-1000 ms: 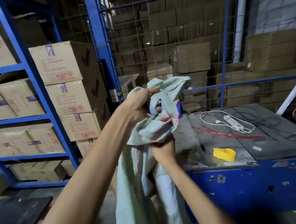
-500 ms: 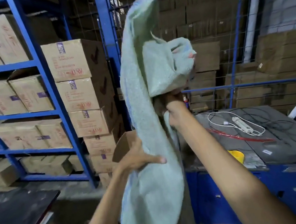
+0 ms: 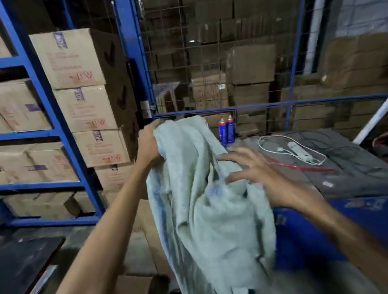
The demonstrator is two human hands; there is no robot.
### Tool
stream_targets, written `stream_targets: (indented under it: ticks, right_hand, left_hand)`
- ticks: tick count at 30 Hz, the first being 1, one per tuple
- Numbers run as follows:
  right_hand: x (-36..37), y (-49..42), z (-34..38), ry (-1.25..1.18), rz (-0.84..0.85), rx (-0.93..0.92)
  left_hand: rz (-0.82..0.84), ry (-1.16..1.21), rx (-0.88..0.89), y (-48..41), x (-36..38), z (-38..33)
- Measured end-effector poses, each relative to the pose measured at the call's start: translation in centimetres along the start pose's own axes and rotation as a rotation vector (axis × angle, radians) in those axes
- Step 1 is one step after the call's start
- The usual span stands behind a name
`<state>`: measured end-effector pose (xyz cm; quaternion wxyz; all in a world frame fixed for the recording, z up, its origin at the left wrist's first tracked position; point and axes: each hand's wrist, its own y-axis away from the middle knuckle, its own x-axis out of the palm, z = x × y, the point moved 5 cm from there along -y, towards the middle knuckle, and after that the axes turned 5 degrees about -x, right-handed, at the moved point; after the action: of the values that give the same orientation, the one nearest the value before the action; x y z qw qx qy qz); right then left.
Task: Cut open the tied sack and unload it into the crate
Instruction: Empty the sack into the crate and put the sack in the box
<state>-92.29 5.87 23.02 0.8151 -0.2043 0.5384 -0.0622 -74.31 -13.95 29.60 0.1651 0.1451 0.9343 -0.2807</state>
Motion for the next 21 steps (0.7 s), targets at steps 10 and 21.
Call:
stream_targets:
  ticks: [10,21]
  right_hand:
    - [-0.9,-4.0,-2.5,-0.747,-0.168,0.329]
    - [4.6,-6.4,-2.2,-0.846,-0.413,0.228]
  left_hand:
    - [-0.056,0.093,0.218,-1.1,0.3,-3.7]
    - [0.571,0.152,0.204,0.7,2.3,-8.6]
